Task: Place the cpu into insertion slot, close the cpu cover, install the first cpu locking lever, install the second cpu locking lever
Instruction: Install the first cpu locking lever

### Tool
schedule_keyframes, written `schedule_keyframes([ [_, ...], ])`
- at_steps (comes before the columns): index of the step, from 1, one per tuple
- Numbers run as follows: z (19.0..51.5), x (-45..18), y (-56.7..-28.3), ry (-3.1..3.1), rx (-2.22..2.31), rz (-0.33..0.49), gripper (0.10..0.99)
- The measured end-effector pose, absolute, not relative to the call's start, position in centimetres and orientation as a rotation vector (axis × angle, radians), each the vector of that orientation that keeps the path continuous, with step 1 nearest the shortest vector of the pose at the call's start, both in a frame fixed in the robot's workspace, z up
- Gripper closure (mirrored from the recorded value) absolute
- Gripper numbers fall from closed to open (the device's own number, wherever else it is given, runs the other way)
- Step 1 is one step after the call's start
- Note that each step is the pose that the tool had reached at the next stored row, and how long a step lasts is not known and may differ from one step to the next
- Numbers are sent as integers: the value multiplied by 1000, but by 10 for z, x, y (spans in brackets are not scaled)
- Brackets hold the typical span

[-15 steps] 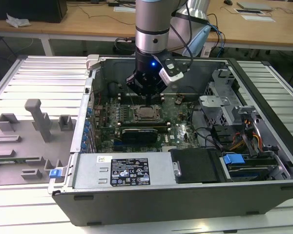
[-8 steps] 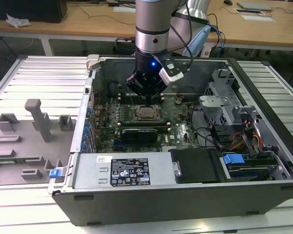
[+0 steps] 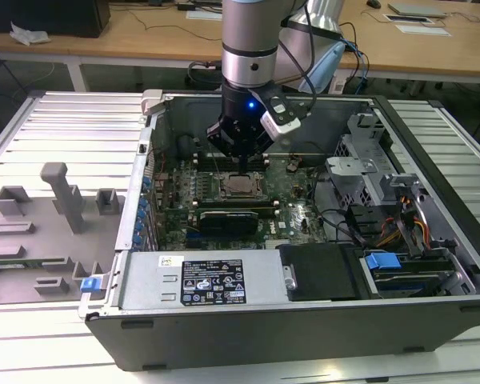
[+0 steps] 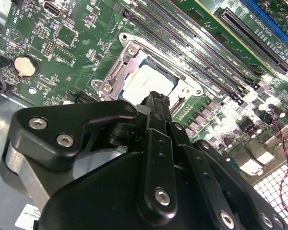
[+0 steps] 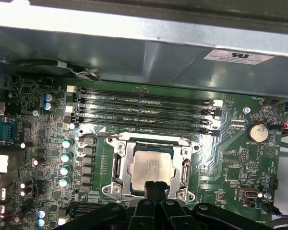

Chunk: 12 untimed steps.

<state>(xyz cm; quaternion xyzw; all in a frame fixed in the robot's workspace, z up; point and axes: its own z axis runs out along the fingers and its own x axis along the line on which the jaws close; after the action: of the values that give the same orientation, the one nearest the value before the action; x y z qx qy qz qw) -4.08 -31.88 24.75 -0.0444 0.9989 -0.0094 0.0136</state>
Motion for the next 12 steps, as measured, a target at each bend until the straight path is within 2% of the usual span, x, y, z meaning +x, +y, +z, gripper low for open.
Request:
schedule_keyframes([
  [12,248,-57,-319,3111,-138,-29,980],
])
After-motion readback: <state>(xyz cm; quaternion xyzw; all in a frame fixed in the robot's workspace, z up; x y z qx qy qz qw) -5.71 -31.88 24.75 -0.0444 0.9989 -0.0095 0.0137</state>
